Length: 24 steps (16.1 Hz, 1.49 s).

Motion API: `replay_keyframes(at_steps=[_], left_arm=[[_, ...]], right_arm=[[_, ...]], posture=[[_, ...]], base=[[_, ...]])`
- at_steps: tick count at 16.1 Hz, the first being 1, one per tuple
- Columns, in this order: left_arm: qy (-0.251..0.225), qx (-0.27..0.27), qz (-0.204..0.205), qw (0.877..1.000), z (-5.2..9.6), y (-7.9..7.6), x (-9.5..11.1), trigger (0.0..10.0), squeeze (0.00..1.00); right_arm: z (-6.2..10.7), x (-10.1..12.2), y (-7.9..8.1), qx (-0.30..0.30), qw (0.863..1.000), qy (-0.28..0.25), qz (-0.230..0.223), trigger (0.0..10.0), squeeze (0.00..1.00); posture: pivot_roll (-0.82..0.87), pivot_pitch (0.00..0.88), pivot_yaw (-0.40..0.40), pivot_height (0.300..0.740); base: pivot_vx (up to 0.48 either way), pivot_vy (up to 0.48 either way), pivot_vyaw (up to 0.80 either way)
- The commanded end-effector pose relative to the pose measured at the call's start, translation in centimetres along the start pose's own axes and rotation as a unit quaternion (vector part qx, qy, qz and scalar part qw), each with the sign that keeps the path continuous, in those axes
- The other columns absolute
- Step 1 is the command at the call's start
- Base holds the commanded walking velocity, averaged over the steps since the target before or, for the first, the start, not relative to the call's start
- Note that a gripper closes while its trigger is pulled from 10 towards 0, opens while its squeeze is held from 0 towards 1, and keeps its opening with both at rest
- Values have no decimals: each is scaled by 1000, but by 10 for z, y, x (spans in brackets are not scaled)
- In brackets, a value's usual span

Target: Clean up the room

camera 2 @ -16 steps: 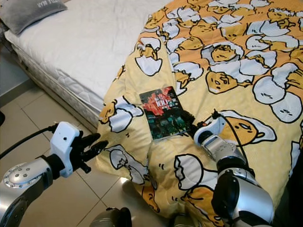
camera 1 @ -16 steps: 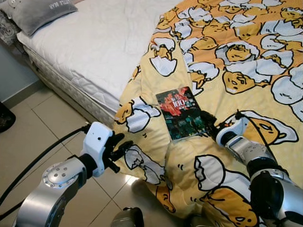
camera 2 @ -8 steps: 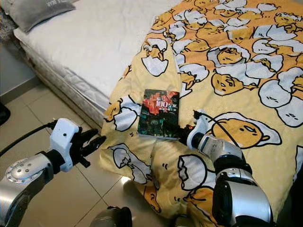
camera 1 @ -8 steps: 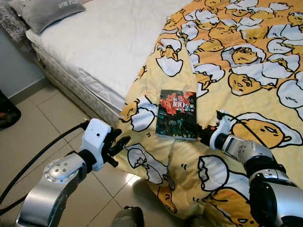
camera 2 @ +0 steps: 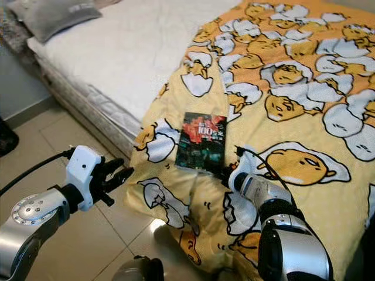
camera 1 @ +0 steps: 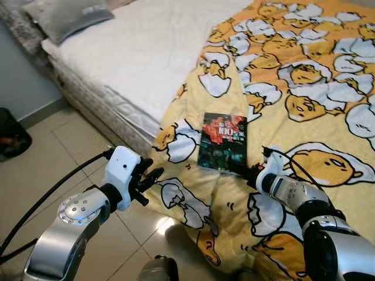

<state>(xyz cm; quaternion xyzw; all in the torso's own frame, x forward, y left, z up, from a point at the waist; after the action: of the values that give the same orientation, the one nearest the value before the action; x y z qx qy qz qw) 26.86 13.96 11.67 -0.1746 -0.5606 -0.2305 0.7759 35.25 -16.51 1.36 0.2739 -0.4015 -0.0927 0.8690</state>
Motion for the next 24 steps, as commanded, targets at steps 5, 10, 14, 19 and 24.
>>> replay_keyframes(at_steps=[5, 10, 14, 19, 24], left_arm=[[18, 0, -8, 1000, 5, 2, -7, 10000, 16], [16, 0, -9, 1000, 4, 4, -7, 10000, 16], [8, 4, -7, 1000, 3, 5, -4, 10000, 24], [8, 7, -4, 1000, 3, 4, -6, 10000, 20], [8, 8, -4, 1000, 2, 7, -5, 10000, 20]], right_arm=[[-6, -39, -7, -47, 996, 24, -74, 10000, 0], [-12, -12, 32, 78, 988, -14, -134, 10000, 0], [-8, 17, 46, 139, 970, -58, -192, 10000, 0], [-19, 3, 62, 136, 971, -39, -192, 10000, 0], [-31, -12, 79, 117, 972, -40, -199, 8196, 0]], posture=[[36, 104, 108, 740], [28, 91, 100, 740], [28, 75, 86, 740], [30, 80, 89, 740], [35, 80, 93, 740]], base=[[0, 0, 0], [0, 0, 0], [0, 0, 0], [0, 0, 0], [0, 0, 0]])
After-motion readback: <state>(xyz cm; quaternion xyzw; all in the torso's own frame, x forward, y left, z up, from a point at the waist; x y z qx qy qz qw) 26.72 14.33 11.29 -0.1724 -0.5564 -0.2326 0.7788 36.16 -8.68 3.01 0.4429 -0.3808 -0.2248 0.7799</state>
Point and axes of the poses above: a point about 5 cm out from each wrist's last joint towards the gripper, its own z axis pointing back from the gripper into the wrist, its own x axis along the axis of the wrist's last joint, y = z × x, the point moved 4 cm from there along -z, pointing out of the wrist towards the gripper, and after that the axes turned 5 degrees about z, right-handed, at the moved point
